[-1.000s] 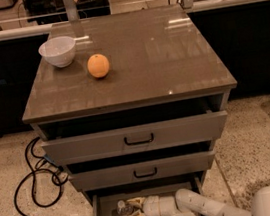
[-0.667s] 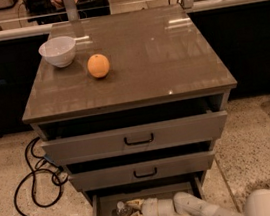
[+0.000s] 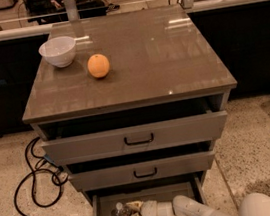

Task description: Place water bottle into bottom drawer

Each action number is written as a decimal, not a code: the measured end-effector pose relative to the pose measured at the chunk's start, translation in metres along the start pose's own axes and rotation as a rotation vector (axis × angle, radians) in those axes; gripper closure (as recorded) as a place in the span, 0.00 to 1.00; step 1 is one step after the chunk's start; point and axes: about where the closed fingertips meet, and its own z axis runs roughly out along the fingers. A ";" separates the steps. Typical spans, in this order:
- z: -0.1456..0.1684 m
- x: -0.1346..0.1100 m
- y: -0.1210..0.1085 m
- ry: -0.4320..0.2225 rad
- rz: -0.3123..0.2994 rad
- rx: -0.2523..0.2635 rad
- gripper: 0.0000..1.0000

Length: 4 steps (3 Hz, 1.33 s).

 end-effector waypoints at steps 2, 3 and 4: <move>0.000 -0.003 0.000 0.000 0.000 0.000 0.61; -0.001 -0.004 0.001 0.000 0.000 0.000 0.36; -0.001 -0.004 0.001 0.000 0.000 0.000 0.14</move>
Offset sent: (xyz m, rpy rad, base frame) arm 0.0000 0.0001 0.0030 0.0001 0.0000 0.0001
